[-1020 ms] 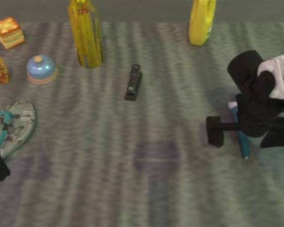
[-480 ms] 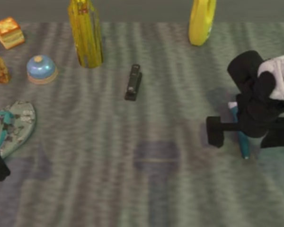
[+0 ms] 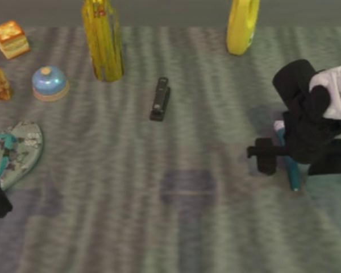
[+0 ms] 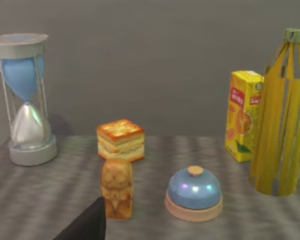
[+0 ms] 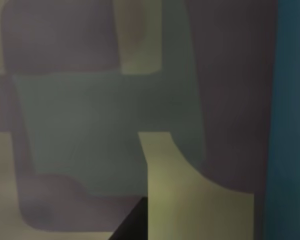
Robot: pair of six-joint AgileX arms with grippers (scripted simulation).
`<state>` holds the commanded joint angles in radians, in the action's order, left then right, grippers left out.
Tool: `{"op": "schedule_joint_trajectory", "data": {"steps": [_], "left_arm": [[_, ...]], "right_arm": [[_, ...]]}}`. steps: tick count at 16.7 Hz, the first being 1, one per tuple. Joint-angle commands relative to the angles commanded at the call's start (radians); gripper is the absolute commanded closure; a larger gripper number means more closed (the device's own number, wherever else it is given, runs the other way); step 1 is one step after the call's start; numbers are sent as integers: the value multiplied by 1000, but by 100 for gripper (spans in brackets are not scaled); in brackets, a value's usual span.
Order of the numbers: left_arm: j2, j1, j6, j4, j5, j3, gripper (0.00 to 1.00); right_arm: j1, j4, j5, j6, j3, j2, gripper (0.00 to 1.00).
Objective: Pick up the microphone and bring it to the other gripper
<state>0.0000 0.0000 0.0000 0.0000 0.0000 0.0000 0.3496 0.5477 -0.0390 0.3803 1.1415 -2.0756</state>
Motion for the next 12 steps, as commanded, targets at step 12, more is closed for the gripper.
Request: {"op": "schedule_joint_trajectory", "data": {"steps": [12], "left_arm": [[0, 0, 0, 0, 0, 0, 0]], "right_arm": [[3, 20, -15, -15, 22, 66, 100]]}}
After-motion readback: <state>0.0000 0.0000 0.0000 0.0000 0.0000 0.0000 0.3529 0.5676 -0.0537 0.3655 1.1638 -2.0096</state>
